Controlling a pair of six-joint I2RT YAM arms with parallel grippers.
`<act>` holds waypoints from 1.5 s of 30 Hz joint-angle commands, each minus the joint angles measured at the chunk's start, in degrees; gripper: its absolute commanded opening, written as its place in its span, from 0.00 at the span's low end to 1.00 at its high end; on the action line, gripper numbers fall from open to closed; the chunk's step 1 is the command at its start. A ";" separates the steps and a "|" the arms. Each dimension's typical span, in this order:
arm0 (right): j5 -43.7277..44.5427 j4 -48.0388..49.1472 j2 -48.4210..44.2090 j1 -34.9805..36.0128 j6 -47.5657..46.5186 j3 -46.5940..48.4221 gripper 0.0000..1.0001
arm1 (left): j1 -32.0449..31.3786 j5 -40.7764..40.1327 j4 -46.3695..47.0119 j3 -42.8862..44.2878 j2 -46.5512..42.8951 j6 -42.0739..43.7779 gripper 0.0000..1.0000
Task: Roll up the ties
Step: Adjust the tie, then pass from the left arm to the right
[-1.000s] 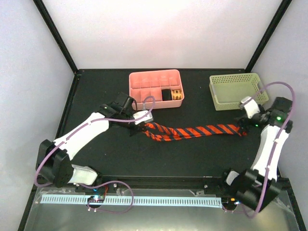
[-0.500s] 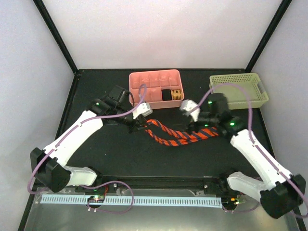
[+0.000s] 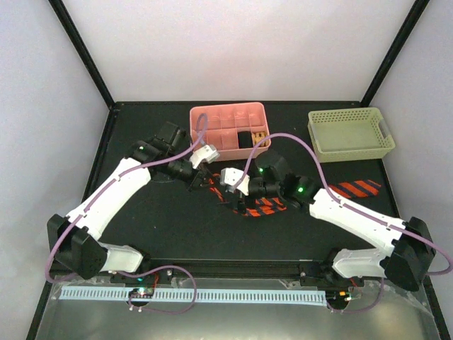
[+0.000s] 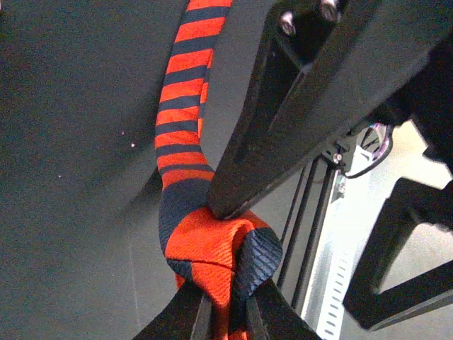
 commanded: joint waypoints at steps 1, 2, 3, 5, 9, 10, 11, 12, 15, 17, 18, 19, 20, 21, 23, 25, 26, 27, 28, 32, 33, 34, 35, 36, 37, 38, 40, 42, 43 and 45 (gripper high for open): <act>5.51 8.05 1.61 2.19 1.68 -1.71 0.85 | 2.73 4.91 1.52 1.43 -1.50 -5.53 0.09; 6.85 9.73 2.07 2.65 2.10 -2.54 0.83 | 3.41 5.67 2.08 1.32 -1.76 -6.58 0.09; 7.51 11.02 2.48 2.93 2.45 -3.14 0.81 | 4.00 6.08 2.63 1.25 -2.02 -7.72 0.08; 9.89 13.94 3.43 3.99 2.93 -4.31 0.77 | 5.32 7.68 3.37 1.00 -2.28 -8.99 0.07; 12.73 17.19 4.63 4.86 3.45 -6.35 0.67 | 8.51 10.84 4.46 0.10 -2.71 -10.86 0.07; 12.98 17.55 4.78 4.94 3.43 -6.61 0.63 | 9.32 11.52 4.85 -0.27 -2.75 -11.42 0.07; 13.45 17.98 4.80 4.96 3.50 -6.94 0.60 | 10.03 12.27 5.41 -0.67 -2.73 -11.87 0.07; 14.02 18.37 4.80 4.99 3.71 -7.30 0.52 | 10.58 12.88 5.74 -1.06 -2.73 -12.19 0.07; 16.39 19.13 5.15 4.98 4.42 -7.31 0.36 | 11.57 14.68 7.37 -2.59 -5.44 -13.50 0.07; 17.29 19.30 5.36 5.02 4.42 -6.79 0.21 | 11.64 15.47 8.76 -3.95 -6.46 -14.09 0.08; 17.65 19.42 5.49 4.98 4.52 -6.36 0.15 | 11.64 15.89 9.18 -4.48 -7.03 -14.21 0.09; 17.87 19.24 5.61 4.95 4.60 -5.86 0.10 | 11.66 16.25 9.35 -4.80 -7.45 -14.18 0.09; 18.13 18.74 5.95 4.96 4.51 -5.01 0.05 | 11.72 16.36 9.32 -5.00 -7.99 -14.06 0.10; 18.55 18.40 6.25 4.96 4.68 -4.18 0.04 | 11.73 16.38 9.20 -5.16 -8.43 -13.98 0.11; 18.47 16.71 6.90 4.93 4.81 -2.23 0.22 | 11.73 16.28 9.00 -5.33 -9.08 -13.74 0.11; 17.71 14.02 6.83 4.90 5.26 -0.57 0.44 | 11.82 15.64 8.37 -5.39 -9.72 -13.17 0.11; 17.42 13.50 6.01 4.95 5.17 -0.56 0.52 | 11.82 14.85 8.30 -5.50 -10.23 -13.09 0.11; 16.48 12.66 5.26 4.96 4.82 -0.58 0.57 | 11.86 13.45 8.60 -5.75 -10.68 -13.27 0.10; 15.41 11.01 4.53 4.96 4.37 -0.43 0.60 | 11.90 12.45 9.10 -6.07 -11.21 -13.41 0.10; 7.76 1.83 1.65 4.88 0.73 1.54 0.76 | 11.98 10.96 10.31 -7.01 -12.16 -13.86 0.10; 6.37 -0.23 0.70 4.95 0.14 2.13 0.77 | 12.04 10.77 10.24 -6.98 -12.19 -13.87 0.10; 5.61 -2.32 -0.14 4.96 -0.64 2.83 0.77 | 12.14 10.76 10.11 -6.96 -12.19 -13.77 0.10; 6.17 -3.31 -0.86 4.91 -0.80 3.23 0.78 | 12.17 10.94 10.08 -7.09 -12.24 -13.64 0.10; 6.88 -4.56 -1.37 4.90 -0.99 3.80 0.78 | 12.21 11.18 10.28 -7.26 -12.26 -13.68 0.10; 7.08 -5.49 -1.76 4.90 -1.57 4.35 0.78 | 12.24 11.32 10.37 -7.44 -12.40 -13.71 0.10; 7.81 -5.18 -2.22 4.92 -1.47 4.64 0.80 | 12.20 11.44 10.42 -7.54 -12.53 -13.70 0.10; 11.50 -2.07 -1.98 4.87 1.62 4.80 0.93 | 12.15 12.16 10.59 -7.59 -12.55 -13.70 0.10; 14.22 -0.11 0.29 4.83 3.67 5.95 1.00 | 12.19 13.45 10.64 -7.51 -12.20 -13.69 0.10; 14.46 0.33 1.59 4.87 4.19 6.85 1.00 | 12.22 13.83 10.60 -7.42 -12.10 -13.70 0.10; 13.37 1.32 4.15 4.94 5.43 8.22 1.00 | 12.17 14.24 10.74 -7.46 -12.08 -13.69 0.10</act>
